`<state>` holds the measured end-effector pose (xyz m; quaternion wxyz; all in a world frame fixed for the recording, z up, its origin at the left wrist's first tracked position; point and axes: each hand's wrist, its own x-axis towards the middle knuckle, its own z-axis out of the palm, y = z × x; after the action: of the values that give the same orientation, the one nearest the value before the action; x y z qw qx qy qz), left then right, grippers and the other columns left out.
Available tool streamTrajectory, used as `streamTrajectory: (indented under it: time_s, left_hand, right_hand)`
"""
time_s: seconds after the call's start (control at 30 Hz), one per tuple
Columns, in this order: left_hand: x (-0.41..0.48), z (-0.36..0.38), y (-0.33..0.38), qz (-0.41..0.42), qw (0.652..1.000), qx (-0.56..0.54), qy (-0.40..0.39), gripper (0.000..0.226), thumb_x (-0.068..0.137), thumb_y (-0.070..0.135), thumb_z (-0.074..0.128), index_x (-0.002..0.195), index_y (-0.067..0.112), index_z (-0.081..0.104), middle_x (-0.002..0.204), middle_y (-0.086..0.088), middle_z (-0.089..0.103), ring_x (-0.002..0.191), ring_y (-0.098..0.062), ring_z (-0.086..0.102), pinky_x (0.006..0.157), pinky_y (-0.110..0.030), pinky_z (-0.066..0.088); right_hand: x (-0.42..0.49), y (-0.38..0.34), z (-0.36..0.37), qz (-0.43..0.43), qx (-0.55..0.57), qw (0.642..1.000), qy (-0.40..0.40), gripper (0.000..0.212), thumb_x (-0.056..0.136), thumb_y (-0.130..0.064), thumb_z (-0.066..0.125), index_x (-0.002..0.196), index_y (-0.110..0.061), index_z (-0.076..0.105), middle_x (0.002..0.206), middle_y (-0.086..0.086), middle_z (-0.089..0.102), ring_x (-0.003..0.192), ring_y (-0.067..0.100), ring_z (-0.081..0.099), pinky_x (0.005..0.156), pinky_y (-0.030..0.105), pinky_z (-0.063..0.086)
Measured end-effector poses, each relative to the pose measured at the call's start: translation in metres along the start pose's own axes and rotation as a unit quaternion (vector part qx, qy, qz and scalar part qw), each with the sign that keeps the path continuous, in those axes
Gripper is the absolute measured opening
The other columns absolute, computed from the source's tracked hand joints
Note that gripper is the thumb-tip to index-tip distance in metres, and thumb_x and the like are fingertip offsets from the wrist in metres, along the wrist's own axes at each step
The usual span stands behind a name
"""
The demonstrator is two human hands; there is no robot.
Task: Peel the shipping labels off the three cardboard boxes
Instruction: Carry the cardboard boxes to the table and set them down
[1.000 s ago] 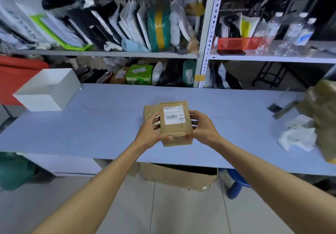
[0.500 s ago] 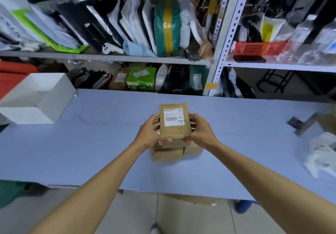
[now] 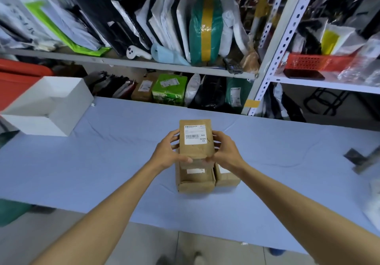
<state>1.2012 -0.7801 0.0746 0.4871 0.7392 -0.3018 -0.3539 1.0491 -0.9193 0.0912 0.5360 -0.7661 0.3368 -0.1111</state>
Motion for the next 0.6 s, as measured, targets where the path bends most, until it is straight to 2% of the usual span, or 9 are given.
streamTrajectory:
  time_s: [0.13,0.33,0.43,0.53,0.6]
  left_hand:
    - [0.003,-0.036,-0.012,-0.002,1.0,-0.01,0.006,0.109,0.052,0.006,0.093,0.143,0.027,0.036,0.143,-0.001,0.047,0.118,-0.015,0.052,0.078,-0.017,0.049]
    - [0.011,-0.099,-0.034,0.0,1.0,0.001,-0.011,0.107,0.054,0.008,0.092,0.143,0.027,0.035,0.143,0.0,0.046,0.119,-0.016,0.051,0.077,-0.017,0.051]
    - [0.012,-0.126,-0.048,-0.001,1.0,0.003,-0.026,0.106,0.056,0.011,0.092,0.143,0.028,0.035,0.144,0.0,0.046,0.118,-0.015,0.051,0.073,-0.012,0.05]
    - [0.01,-0.141,-0.064,-0.006,1.0,-0.01,-0.029,0.105,0.058,0.011,0.091,0.144,0.029,0.034,0.144,0.001,0.045,0.12,-0.015,0.05,0.075,-0.015,0.052]
    - [0.006,-0.147,-0.074,-0.012,0.999,-0.02,-0.026,0.105,0.058,0.01,0.091,0.144,0.03,0.034,0.144,0.001,0.045,0.123,-0.016,0.05,0.081,-0.022,0.053]
  right_hand:
    - [0.014,-0.016,0.029,-0.006,0.001,1.0,-0.017,0.101,0.047,0.001,0.09,0.137,-0.01,0.044,0.127,0.002,0.058,0.113,0.019,0.058,0.088,0.032,0.055]
    - [0.03,-0.04,0.088,-0.001,0.014,1.0,-0.003,0.1,0.048,0.0,0.091,0.137,-0.009,0.044,0.13,0.005,0.058,0.115,0.02,0.058,0.091,0.035,0.054]
    - [0.03,-0.049,0.117,0.002,0.01,1.0,0.003,0.095,0.055,-0.004,0.089,0.138,-0.012,0.043,0.127,-0.003,0.057,0.112,0.015,0.058,0.085,0.023,0.055]
    - [0.03,-0.05,0.144,0.007,0.048,0.999,0.005,0.088,0.062,0.003,0.084,0.138,-0.014,0.042,0.124,-0.007,0.055,0.108,0.014,0.06,0.079,0.024,0.057]
    - [0.03,-0.046,0.157,0.017,0.056,0.998,-0.001,0.088,0.065,0.007,0.079,0.14,-0.017,0.04,0.122,-0.011,0.053,0.099,0.007,0.06,0.07,0.019,0.056]
